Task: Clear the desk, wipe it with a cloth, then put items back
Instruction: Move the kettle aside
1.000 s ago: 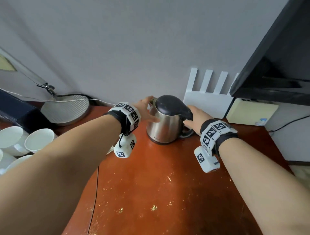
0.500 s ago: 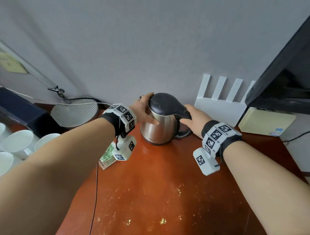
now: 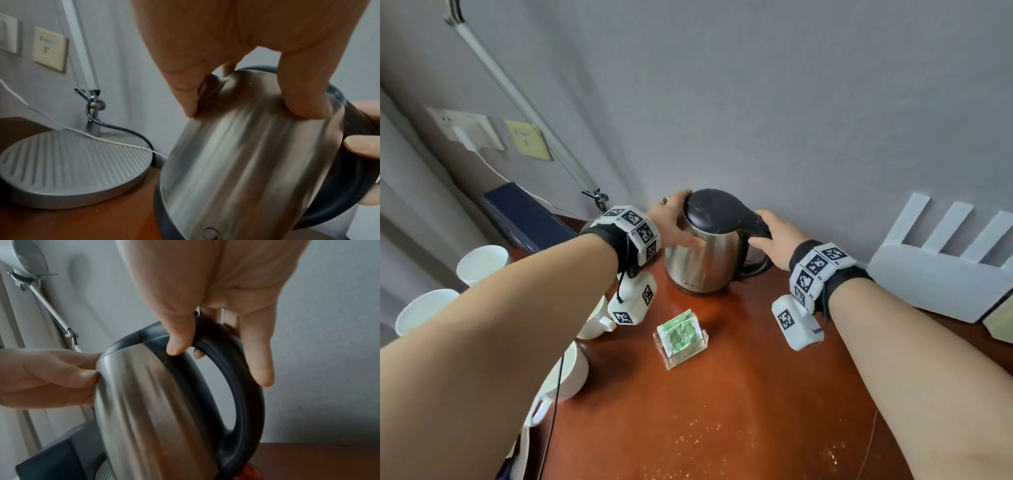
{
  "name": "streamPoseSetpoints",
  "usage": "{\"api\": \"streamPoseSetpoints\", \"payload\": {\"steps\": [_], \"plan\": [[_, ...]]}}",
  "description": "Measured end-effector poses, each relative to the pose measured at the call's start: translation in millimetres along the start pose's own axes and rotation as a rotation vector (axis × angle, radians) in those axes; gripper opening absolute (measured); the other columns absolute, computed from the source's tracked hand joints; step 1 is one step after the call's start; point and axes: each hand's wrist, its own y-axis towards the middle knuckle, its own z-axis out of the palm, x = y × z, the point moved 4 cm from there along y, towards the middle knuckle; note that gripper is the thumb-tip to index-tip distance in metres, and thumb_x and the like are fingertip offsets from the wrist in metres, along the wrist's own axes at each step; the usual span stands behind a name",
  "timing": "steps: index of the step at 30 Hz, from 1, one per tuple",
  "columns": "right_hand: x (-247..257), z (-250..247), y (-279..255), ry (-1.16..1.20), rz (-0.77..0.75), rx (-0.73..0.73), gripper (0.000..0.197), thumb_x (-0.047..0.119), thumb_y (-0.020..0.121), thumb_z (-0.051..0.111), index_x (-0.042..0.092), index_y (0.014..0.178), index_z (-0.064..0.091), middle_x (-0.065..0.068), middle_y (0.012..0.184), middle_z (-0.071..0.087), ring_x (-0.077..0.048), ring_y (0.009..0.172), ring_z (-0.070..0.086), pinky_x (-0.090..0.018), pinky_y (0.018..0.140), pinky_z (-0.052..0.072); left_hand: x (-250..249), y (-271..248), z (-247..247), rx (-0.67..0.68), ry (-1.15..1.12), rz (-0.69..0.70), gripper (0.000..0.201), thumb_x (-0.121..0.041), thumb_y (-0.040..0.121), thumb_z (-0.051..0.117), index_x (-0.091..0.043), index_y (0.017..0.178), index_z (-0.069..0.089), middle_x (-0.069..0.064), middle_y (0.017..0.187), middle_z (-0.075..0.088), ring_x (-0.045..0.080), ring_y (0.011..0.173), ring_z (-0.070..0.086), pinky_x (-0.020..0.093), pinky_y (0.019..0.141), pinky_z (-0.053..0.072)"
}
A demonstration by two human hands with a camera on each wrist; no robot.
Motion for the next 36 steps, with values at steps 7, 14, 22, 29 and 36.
{"api": "streamPoseSetpoints", "payload": {"steps": [7, 14, 22, 29, 36], "plan": [[14.6, 22.9, 33.4, 0.008, 0.012, 0.01, 0.052, 0.014, 0.094, 0.052, 0.01, 0.142, 0.031, -0.012, 0.139, 0.048, -0.03, 0.123, 0.049, -0.032, 0.099, 0.038, 30.3, 22.2, -2.7, -0.009, -0.004, -0.127, 0.106, -0.043, 0.069, 0.078, -0.033, 0.149, 0.008, 0.011, 0.143, 0.034, 0.031, 0.134, 0.036, 0.041, 0.109, 0.032], [14.9, 29.2, 53.8, -0.024, 0.033, 0.031, 0.053, 0.015, 0.094, 0.052, 0.011, 0.143, 0.031, -0.012, 0.139, 0.048, -0.03, 0.124, 0.048, -0.033, 0.1, 0.037, 42.5, 37.9, -1.5, 0.025, -0.01, -0.159, 0.106, -0.05, 0.068, 0.076, -0.03, 0.149, 0.012, 0.009, 0.144, 0.037, 0.029, 0.133, 0.038, 0.042, 0.111, 0.033], [11.4, 28.7, 56.1, -0.028, 0.033, -0.007, 0.051, 0.015, 0.094, 0.052, 0.011, 0.141, 0.033, -0.013, 0.135, 0.05, -0.03, 0.12, 0.051, -0.03, 0.095, 0.038, 43.9, 38.1, 2.5, 0.025, -0.012, -0.162, 0.105, -0.052, 0.071, 0.073, -0.03, 0.15, 0.008, 0.013, 0.147, 0.029, 0.034, 0.136, 0.033, 0.048, 0.11, 0.031], [12.0, 29.6, 52.5, -0.006, 0.097, -0.053, 0.058, 0.009, 0.093, 0.052, 0.018, 0.145, 0.027, -0.017, 0.14, 0.041, -0.033, 0.122, 0.048, -0.037, 0.103, 0.037, 36.2, 25.9, 4.6, -0.049, 0.064, -0.187, 0.102, -0.052, 0.073, 0.071, -0.024, 0.149, 0.011, 0.017, 0.141, 0.038, 0.036, 0.129, 0.041, 0.049, 0.107, 0.035], [-4.0, -2.3, 13.1, -0.053, 0.17, -0.071, 0.066, 0.021, 0.091, 0.057, 0.022, 0.147, 0.022, -0.014, 0.146, 0.031, -0.034, 0.127, 0.046, -0.042, 0.109, 0.034, 12.3, -12.2, 8.5, -0.089, 0.087, -0.169, 0.101, -0.052, 0.073, 0.071, -0.025, 0.15, 0.011, 0.016, 0.146, 0.031, 0.035, 0.131, 0.039, 0.048, 0.108, 0.035]]}}
